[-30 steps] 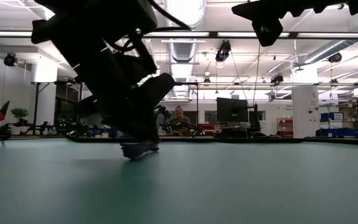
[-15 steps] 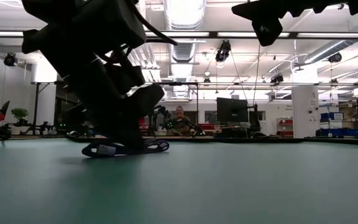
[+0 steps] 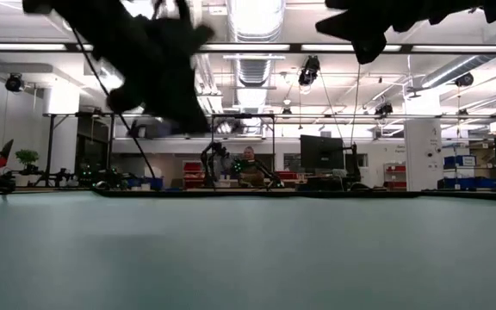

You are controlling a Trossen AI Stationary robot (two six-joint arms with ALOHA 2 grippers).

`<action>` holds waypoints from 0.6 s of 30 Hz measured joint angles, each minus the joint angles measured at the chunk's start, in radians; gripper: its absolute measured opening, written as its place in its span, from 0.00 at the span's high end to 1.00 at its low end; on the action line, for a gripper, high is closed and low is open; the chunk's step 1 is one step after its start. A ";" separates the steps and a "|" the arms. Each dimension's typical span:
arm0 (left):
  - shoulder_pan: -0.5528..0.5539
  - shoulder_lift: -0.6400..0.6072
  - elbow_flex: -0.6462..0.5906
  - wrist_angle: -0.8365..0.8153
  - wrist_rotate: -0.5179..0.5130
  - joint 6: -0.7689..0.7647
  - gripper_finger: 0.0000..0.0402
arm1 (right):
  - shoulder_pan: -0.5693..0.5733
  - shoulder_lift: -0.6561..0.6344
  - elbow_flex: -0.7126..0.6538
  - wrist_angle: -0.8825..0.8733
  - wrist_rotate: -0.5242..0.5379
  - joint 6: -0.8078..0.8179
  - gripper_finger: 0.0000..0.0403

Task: Pick and place USB-C Cables
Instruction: Put the purple charger cable into the gray bin

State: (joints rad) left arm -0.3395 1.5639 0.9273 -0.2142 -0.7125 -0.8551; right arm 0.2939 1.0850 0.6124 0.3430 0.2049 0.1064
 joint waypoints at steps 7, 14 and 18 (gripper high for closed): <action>-0.025 -0.223 -0.099 0.498 0.446 0.656 0.98 | -0.004 0.048 -0.002 0.023 0.007 -0.130 0.56; -0.026 -0.292 -0.237 0.774 0.495 0.781 0.98 | -0.006 0.074 -0.002 0.061 0.008 -0.174 0.56; -0.026 -0.283 -0.279 0.860 0.494 0.758 0.98 | -0.006 0.076 -0.002 0.067 0.008 -0.186 0.56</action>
State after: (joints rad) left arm -0.3653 1.2805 0.6484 0.6455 -0.2189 -0.0973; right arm 0.2874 1.1606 0.6106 0.4097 0.2131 -0.0796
